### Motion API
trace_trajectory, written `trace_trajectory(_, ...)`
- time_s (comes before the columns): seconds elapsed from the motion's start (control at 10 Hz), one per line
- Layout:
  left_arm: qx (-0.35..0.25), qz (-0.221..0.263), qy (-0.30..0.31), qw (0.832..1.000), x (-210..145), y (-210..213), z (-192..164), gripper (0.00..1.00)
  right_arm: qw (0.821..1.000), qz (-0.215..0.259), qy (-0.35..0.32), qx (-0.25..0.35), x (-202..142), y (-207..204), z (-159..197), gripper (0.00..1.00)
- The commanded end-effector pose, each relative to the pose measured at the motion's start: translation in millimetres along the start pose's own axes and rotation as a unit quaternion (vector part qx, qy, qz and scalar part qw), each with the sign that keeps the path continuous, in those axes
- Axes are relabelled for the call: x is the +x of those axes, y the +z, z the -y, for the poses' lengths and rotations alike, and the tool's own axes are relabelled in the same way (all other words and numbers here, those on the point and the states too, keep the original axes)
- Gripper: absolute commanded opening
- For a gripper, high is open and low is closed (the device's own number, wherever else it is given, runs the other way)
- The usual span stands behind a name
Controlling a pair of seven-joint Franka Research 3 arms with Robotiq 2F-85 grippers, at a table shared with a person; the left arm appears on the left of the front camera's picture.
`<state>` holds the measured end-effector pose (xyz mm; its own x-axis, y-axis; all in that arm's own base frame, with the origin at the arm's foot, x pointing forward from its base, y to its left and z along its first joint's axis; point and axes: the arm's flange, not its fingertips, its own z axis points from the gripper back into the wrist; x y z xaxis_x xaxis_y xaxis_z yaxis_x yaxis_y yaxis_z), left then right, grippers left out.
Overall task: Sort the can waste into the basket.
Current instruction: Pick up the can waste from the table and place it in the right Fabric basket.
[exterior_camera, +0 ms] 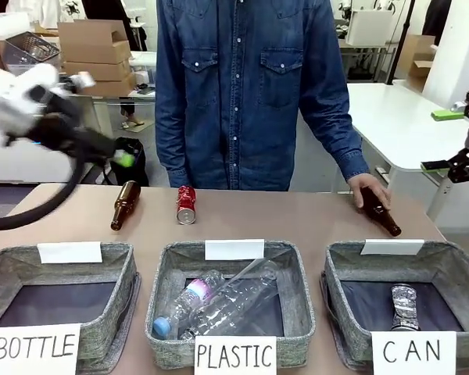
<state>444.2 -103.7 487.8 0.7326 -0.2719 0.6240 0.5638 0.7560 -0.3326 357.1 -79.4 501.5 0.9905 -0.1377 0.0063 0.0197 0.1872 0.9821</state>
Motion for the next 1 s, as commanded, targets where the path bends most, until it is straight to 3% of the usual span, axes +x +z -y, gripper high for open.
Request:
trace_trajectory(0.0,0.053,-0.018,0.03,0.998,64.5,-62.9,6.3,1.0,1.0,-0.007,0.01,-0.002,-0.2,4.2,-0.8,1.0)
trace_trajectory(0.2,0.051,-0.057,0.032,0.997,87.1,-101.0,12.4,1.0,1.0,-0.007,0.01,-0.002,-0.2,4.2,-0.8,1.0)
trace_trajectory(0.3,0.009,-0.056,0.025,0.998,86.7,-86.8,8.7,1.0,1.0,-0.007,0.01,-0.002,-0.2,4.2,-0.8,1.0)
trace_trajectory(0.5,-0.043,-0.03,0.059,0.997,54.0,1.9,-34.6,1.0,1.0,-0.007,0.01,-0.002,-0.2,4.2,-0.8,1.0)
trace_trajectory(0.7,-0.078,0.01,0.114,0.99,-9.1,88.2,-75.8,1.0,1.0,-0.007,0.01,-0.002,-0.2,4.2,-0.8,1.0)
trace_trajectory(0.8,-0.069,0.031,0.153,0.985,-33.7,112.7,-90.4,1.0,1.0,-0.007,0.01,-0.002,-0.2,4.2,-0.8,1.0)
trace_trajectory(0.9,-0.099,0.038,0.154,0.982,-51.4,126.5,-98.7,1.0,1.0,-0.007,0.01,-0.002,-0.2,4.2,-0.8,1.0)
